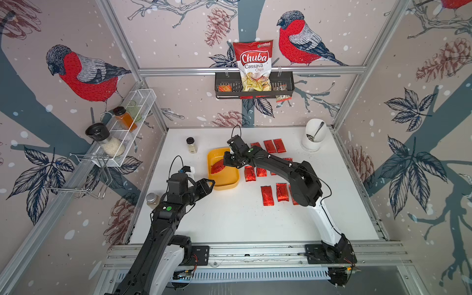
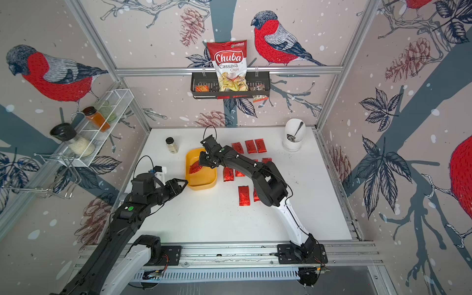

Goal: Take the tea bags out of the storage box
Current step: Pick up the tea bag from the storage box, then place the tea bag at the center of the board.

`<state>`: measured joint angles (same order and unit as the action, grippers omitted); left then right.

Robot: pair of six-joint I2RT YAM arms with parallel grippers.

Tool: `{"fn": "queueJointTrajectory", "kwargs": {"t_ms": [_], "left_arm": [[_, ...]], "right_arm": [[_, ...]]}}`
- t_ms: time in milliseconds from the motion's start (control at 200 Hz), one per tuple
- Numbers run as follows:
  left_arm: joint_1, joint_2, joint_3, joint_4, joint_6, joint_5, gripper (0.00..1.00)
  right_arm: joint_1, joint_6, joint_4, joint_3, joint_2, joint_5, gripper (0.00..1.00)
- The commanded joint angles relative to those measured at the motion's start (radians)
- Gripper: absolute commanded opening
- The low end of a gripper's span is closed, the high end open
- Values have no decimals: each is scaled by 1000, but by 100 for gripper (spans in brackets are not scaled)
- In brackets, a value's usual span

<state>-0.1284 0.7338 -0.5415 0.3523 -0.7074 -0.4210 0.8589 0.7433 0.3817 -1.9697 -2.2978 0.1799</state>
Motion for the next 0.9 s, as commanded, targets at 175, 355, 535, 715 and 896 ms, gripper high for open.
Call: {"fn": "queueJointTrajectory", "kwargs": {"t_ms": [175, 355, 535, 715, 896], "left_arm": [[1, 38, -109, 28, 21, 16, 56], [1, 47, -193, 66, 32, 37, 57], [1, 72, -246, 82, 36, 22, 58], [1, 84, -273, 89, 37, 2, 59], [1, 78, -265, 79, 30, -32, 59]], "right_arm": [[-38, -79, -34, 95, 205, 103, 0], [-74, -226, 28, 272, 401, 165, 0], [-93, -397, 87, 530, 627, 232, 0], [-72, -478, 106, 769, 745, 291, 0], [-28, -515, 47, 917, 717, 327, 0]]}}
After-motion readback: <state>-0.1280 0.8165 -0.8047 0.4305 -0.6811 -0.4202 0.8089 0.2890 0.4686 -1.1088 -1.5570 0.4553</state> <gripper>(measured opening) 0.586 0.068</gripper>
